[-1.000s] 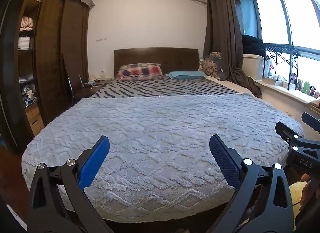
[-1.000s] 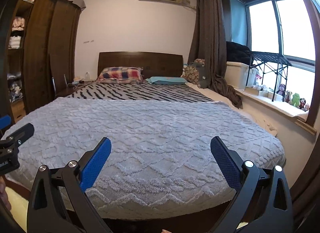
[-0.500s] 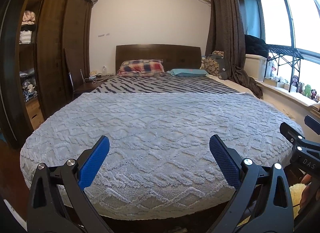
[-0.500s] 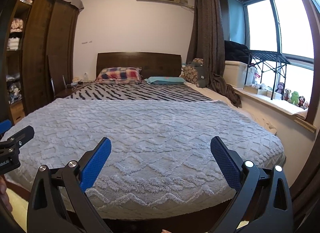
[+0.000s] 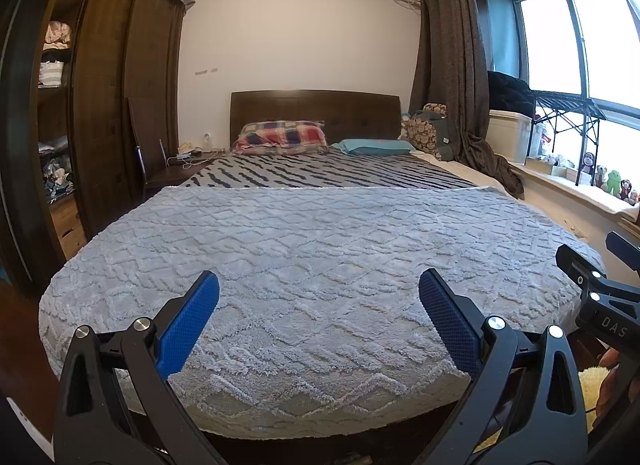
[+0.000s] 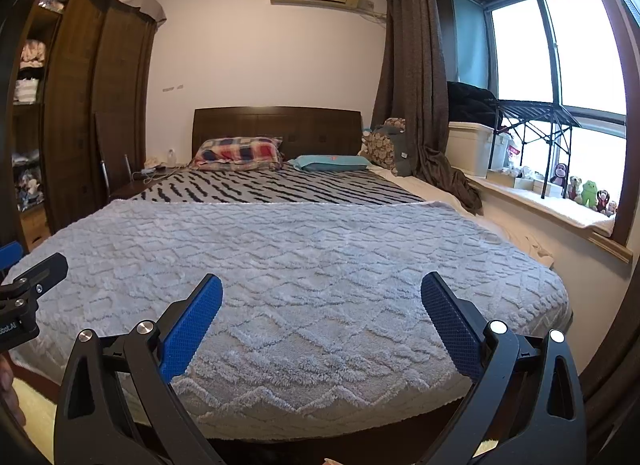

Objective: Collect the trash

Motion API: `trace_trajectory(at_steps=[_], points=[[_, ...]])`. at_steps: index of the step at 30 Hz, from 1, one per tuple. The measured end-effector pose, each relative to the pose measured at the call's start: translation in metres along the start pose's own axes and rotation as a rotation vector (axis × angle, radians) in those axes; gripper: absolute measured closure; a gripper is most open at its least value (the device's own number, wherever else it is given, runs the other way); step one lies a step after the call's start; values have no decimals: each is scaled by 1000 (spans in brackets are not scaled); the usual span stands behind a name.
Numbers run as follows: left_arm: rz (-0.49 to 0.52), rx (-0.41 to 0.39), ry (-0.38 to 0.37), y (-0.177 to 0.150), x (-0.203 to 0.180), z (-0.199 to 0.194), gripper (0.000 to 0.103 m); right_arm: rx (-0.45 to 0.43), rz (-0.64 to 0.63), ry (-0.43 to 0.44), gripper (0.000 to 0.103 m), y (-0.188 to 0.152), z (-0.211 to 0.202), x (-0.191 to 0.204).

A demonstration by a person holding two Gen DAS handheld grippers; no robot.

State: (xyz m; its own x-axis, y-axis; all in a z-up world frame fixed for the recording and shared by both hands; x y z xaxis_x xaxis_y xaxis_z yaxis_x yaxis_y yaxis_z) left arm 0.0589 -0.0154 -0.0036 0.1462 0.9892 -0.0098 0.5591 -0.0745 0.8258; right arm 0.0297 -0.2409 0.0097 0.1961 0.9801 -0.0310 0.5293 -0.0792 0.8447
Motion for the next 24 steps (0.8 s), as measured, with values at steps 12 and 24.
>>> trace_trajectory(at_steps=[12, 24], points=[[0, 0, 1, 0, 0, 1, 8, -4, 1, 4, 3, 2, 1, 0], [0, 3, 2, -1, -1, 0, 8, 1, -2, 6, 3, 1, 2, 4]])
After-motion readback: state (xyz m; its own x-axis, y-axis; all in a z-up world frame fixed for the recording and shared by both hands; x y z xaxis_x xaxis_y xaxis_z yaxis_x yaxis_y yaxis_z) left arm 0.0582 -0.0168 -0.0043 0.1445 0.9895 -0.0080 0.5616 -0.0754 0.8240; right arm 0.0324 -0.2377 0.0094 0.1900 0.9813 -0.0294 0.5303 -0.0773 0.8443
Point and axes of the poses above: each gripper's, at about its wrist camera, not at the fingertips, and z roughly the way its jaws point, x to its left, y to its top, the point moved 10 cm from there along z, roughly the way its jaws point, and after that the axes turned 13 degrees about x, right-handed, at the moved point
